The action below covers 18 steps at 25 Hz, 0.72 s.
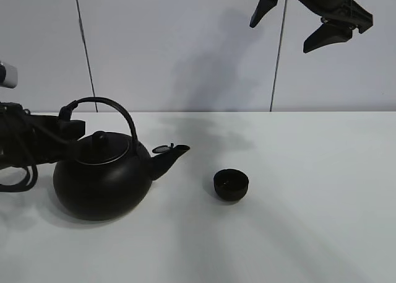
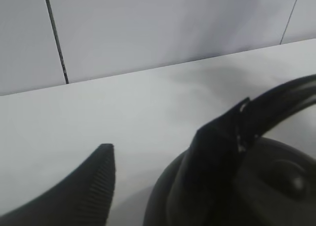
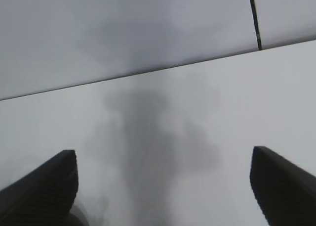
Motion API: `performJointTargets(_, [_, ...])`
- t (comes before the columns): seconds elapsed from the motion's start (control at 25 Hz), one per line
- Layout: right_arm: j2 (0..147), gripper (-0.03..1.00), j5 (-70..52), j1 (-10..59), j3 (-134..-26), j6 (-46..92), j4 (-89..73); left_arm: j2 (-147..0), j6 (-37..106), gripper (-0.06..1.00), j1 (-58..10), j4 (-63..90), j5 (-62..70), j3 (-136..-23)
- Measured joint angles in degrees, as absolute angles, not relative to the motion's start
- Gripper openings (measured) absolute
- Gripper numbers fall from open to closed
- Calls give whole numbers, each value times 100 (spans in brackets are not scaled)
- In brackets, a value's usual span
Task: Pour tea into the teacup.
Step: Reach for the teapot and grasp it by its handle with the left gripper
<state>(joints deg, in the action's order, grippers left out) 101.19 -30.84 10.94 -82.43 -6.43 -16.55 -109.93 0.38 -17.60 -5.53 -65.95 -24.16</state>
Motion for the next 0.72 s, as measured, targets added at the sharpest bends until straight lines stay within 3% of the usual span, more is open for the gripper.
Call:
performJointTargets(0.16, [10119,65,-3084,1094,-8243,-643,-1655,-10993,133,14,-1760,-837,-6595,-2416])
performJointTargets(0.72, [10119,65,-3089,1094,-8243,-643,-1655,-10624,340,12,-1748,-791,-5923,-2594])
